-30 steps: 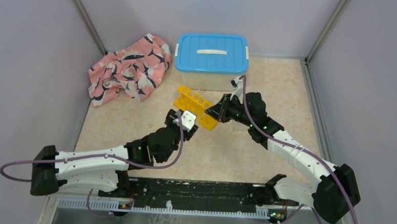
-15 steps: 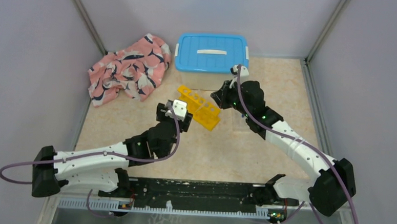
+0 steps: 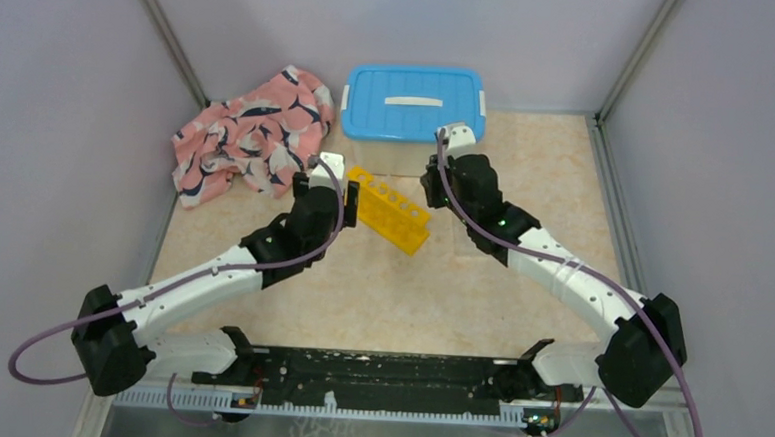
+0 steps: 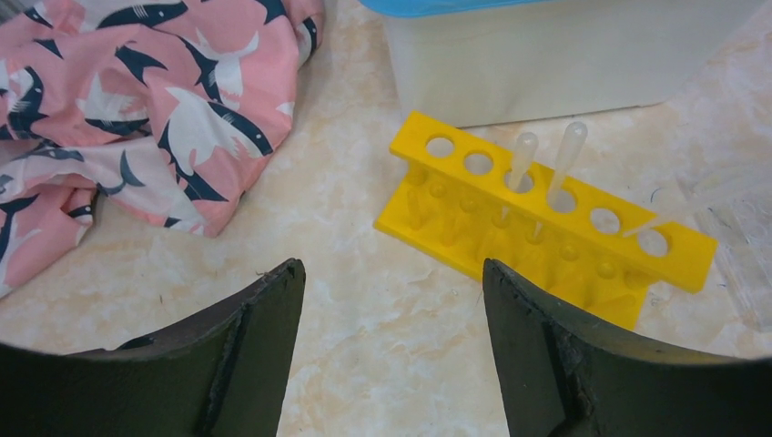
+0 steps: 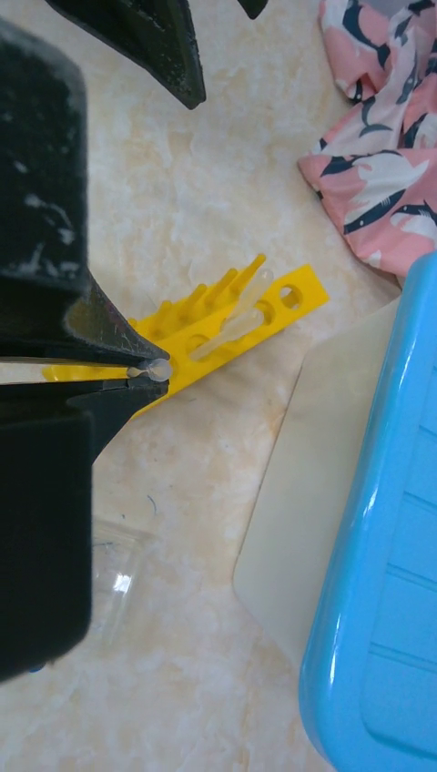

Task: Organize the chemistry lab equipment
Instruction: Insert the test tube into the slot of the test tube rack.

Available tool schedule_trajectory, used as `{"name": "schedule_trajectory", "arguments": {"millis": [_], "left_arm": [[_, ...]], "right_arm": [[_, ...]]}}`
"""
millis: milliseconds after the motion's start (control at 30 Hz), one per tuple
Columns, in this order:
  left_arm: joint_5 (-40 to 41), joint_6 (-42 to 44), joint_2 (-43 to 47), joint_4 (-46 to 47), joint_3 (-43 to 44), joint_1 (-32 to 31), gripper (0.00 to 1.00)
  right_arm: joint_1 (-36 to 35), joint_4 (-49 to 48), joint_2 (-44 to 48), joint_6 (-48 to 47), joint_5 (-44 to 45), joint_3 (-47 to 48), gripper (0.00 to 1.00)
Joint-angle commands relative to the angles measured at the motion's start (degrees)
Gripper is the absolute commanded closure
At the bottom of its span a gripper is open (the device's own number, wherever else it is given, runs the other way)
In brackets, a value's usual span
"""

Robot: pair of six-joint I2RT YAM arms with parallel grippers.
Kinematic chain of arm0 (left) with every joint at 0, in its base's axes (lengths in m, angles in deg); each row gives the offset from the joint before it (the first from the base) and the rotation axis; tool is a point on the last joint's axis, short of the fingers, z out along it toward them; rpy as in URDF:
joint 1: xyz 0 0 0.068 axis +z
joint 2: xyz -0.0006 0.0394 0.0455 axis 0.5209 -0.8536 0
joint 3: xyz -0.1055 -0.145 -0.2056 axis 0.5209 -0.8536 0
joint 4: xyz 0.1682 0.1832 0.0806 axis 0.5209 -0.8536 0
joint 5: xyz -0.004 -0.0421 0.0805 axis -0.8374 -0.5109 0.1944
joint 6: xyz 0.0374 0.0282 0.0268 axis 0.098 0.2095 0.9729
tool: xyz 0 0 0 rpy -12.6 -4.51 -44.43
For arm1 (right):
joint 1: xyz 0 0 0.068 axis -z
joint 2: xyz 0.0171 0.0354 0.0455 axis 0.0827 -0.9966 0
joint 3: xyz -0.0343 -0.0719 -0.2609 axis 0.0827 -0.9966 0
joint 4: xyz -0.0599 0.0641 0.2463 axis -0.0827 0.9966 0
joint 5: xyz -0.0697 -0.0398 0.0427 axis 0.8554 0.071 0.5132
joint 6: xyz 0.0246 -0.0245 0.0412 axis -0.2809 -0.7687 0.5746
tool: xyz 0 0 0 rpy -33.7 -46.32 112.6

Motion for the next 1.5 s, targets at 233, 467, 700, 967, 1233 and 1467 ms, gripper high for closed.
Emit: {"name": "schedule_trajectory", "arguments": {"millis": [233,467,700,967,1233,1467], "left_arm": [[-11.14,-7.73,-3.59,-5.02,3.53,7.53,0.23],[-13.15,-8.58,-3.59,-4.54,2.8,9.76,0.23],[-14.88,-9.28,-3.82,-4.33,1.98,11.76,0.23],[-16.69,-10.2,-3.82,-3.95,1.11,13.6,0.23],[-17.73,-10.81,-4.0,-3.59,0.92,14.32,0.23],[-19.32,-11.69,-5.01,-3.33,0.88,15.35,0.23]], "right_arm": [[-1.83,-1.6,-1.68,-4.22,5.23,3.93,0.97],[-2.07,-2.65,-2.69,-4.25,4.8,4.0,0.97],[-2.67,-3.69,-3.49,-4.25,4.67,4.85,0.98],[-3.18,-3.26,-4.77,-4.6,4.7,6.0,0.98],[-3.28,-3.32,-5.88,-4.78,4.44,5.78,0.98],[-3.58,-3.85,-7.71,-5.51,4.4,5.34,0.99]]}}
